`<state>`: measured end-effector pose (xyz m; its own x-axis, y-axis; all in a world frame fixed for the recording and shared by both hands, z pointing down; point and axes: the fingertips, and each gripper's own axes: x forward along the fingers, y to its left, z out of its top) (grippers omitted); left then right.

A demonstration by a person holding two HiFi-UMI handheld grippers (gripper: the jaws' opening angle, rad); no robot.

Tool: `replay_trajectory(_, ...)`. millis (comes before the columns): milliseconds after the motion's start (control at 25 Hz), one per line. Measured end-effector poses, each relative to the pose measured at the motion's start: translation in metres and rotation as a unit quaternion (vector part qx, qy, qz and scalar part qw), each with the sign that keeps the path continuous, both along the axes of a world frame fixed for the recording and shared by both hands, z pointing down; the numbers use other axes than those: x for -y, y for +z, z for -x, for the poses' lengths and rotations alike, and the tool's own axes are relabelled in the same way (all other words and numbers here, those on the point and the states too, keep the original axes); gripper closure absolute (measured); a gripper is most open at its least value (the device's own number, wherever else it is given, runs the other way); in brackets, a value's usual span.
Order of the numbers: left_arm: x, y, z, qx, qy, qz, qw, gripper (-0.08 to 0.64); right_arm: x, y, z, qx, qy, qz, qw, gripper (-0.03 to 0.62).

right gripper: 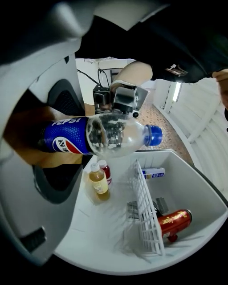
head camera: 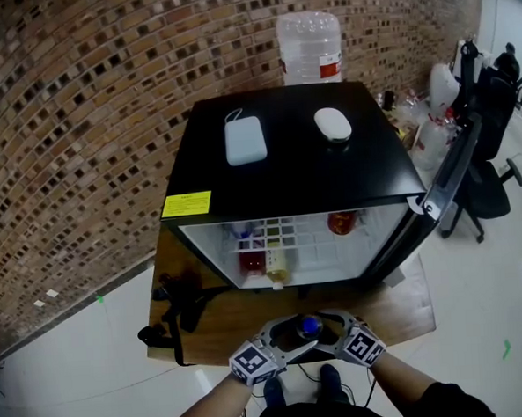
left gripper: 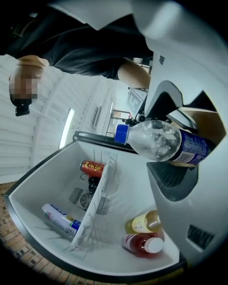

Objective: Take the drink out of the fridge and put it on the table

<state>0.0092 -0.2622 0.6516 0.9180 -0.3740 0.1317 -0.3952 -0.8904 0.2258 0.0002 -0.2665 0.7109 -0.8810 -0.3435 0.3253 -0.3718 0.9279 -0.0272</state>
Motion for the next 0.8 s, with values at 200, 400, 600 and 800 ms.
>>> replay_trajectory(200,-0.008,-0.002,0.022,-0.012,-0.018,0.017,0.9996,0.238,-0.006,0.001,-0.032,-0.015,0.024,0.01,1.0,0.227)
replay_trajectory(400,-0.023,0.0,0.079,-0.014,-0.081,0.059,0.9949,0.269,-0.027,0.003,-0.077,-0.023,0.072,0.047,0.996,0.227)
replay_trajectory(600,-0.046,-0.008,0.119,-0.039,-0.138,0.087,0.9858,0.437,-0.044,-0.014,-0.102,0.028,0.115,0.104,0.988,0.369)
replay_trajectory(800,-0.057,-0.016,0.137,-0.063,-0.172,0.102,0.9778,0.56,-0.048,-0.036,-0.111,0.059,0.143,0.112,0.982,0.546)
